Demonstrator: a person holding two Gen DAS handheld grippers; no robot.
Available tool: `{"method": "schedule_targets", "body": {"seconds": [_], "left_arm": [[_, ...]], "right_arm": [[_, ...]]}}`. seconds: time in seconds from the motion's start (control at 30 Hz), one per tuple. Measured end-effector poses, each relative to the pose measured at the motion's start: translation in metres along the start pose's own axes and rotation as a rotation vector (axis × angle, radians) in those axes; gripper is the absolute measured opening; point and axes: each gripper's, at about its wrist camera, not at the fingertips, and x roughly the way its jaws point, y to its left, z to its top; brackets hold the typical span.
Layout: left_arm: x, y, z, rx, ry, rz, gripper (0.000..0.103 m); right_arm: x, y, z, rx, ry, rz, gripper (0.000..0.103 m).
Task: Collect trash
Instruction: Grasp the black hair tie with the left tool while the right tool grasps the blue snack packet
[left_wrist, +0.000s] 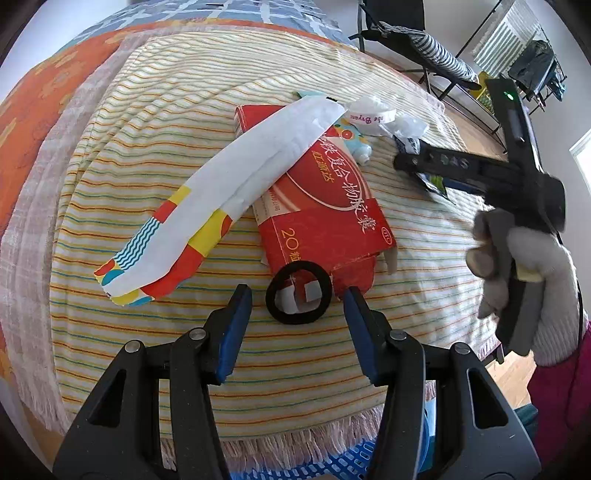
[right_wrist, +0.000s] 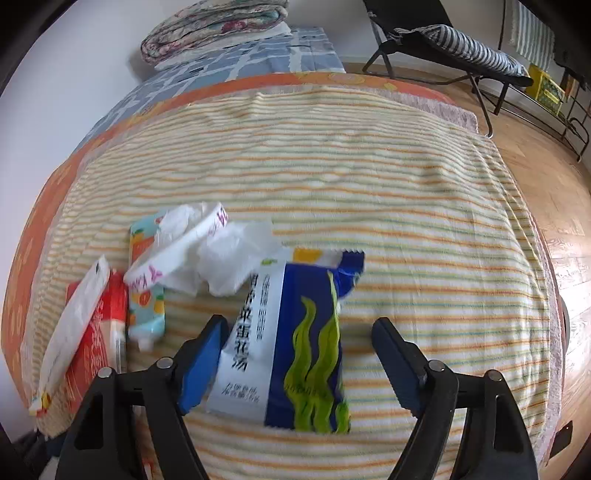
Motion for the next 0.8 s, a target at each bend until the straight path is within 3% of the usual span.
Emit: {"method": "schedule_targets", "body": {"seconds": [0.23, 0.53, 0.8], "left_arm": [[0.002, 0.001, 0.002, -0.003, -0.006, -0.011, 0.053], [0.002, -0.003, -0.001, 0.023, 0.008, -0.027, 0.030], [-0.005, -0.004, -0.004, 0.043, -0.006, -0.023, 0.020]], "right_arm": [[-0.008, -0.009, -0.010, -0.026, 0.008, 0.027, 0.068], [-0.013, -0.016, -0.018, -0.040, 0.008, 0.038, 0.067], [-0.015, -0.019, -0.024, -0.062, 0.000, 0.030, 0.067]]}}
